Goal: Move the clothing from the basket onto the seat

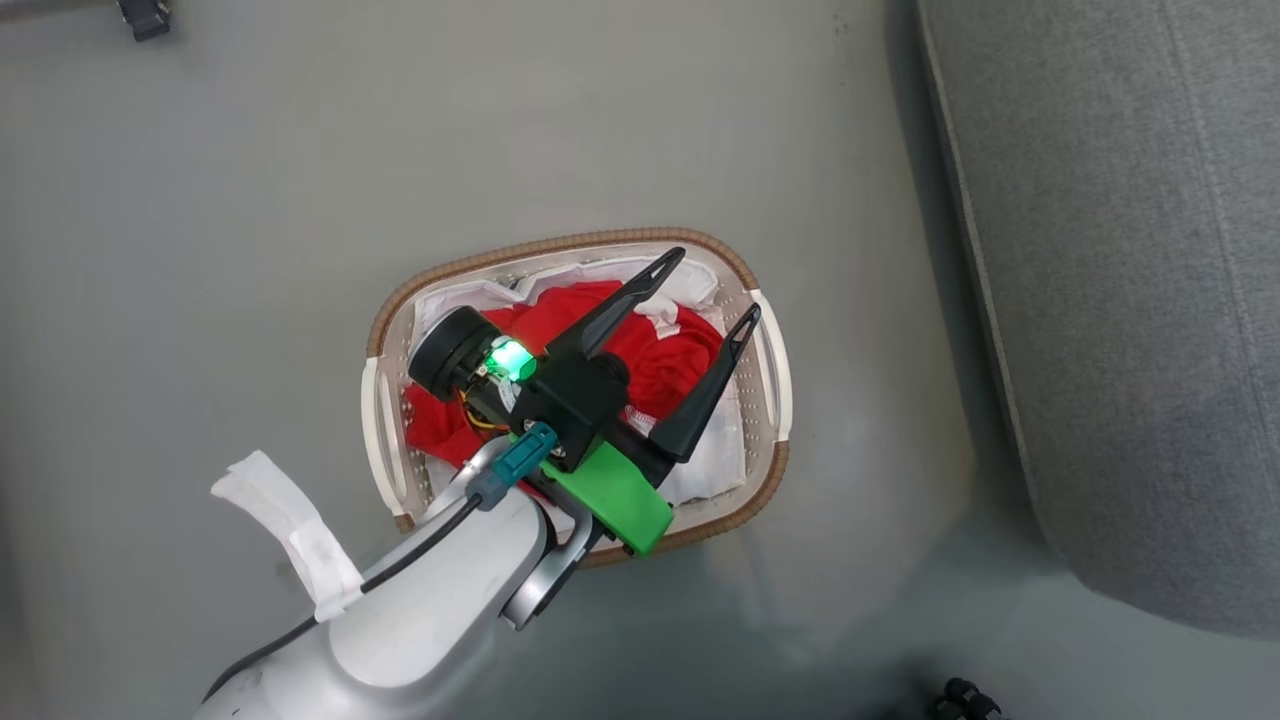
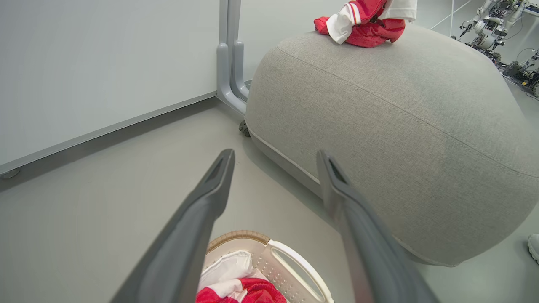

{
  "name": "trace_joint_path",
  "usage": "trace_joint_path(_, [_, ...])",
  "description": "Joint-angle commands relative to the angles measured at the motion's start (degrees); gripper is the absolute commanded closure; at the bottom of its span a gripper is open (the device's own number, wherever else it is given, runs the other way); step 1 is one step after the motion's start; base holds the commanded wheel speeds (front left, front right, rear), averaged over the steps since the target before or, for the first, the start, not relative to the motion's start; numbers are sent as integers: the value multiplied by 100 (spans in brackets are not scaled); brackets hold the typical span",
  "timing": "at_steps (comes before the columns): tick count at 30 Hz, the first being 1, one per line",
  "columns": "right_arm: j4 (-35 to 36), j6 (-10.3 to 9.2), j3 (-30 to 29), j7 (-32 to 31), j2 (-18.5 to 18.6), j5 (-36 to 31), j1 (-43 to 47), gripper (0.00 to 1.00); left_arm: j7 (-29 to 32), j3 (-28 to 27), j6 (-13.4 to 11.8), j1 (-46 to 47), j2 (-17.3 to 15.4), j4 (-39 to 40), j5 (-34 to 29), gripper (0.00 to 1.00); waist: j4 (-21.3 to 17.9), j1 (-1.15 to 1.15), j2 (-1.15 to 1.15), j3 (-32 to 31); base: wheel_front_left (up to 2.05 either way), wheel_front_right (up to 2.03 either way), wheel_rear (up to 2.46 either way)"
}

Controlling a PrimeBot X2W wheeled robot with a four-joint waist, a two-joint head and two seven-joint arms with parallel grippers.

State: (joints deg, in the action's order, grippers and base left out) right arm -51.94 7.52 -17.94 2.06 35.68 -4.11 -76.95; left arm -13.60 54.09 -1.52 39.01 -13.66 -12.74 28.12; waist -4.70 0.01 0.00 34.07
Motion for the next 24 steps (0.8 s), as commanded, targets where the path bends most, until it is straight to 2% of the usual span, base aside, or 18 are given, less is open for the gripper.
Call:
trace_joint_path(1, [-100, -6, -128, 104, -81, -160, 156, 100, 13, -8, -9, 110, -64, 39, -9, 0, 237, -1, 0, 342, 0, 0, 0])
trace_joint_path(9, [-732, -7, -586, 375, -676, -690, 727, 100, 86, 41, -61, 71, -134, 100, -28, 0, 172, -1, 0, 477, 0, 0, 0])
trace_joint_path(10, [-767, -7, -625, 422, -723, -734, 755, 96, 86, 47, -72, 60, -132, 102, -25, 0, 158, -1, 0, 476, 0, 0, 0])
trace_joint_path(11, [-812, -7, -676, 482, -785, -787, 808, 67, 96, 54, -83, 48, -130, 108, -18, 0, 139, -1, 0, 472, 0, 0, 0])
trace_joint_path(12, [-842, -7, -695, 532, -846, -819, 842, 55, 103, 56, -87, 42, -132, 108, -12, 0, 122, -1, 0, 467, 0, 0, 0])
trace_joint_path(13, [-882, -6, -702, 607, -935, -853, 869, 0, 109, 56, -95, 35, -141, 107, -5, 0, 93, -1, 0, 459, 0, 0, 0])
trace_joint_path(19, [-981, -6, -648, 1004, -1297, -898, 988, 0, 101, 19, -154, -48, -225, 86, 54, 0, -131, -1, 0, 296, 0, 0, 0])
trace_joint_path(24, [-1017, -7, -296, 1218, -1495, -830, 1155, 0, 56, -64, -223, -109, -273, 58, 134, 0, -288, -1, 0, 62, 0, 0, 0])
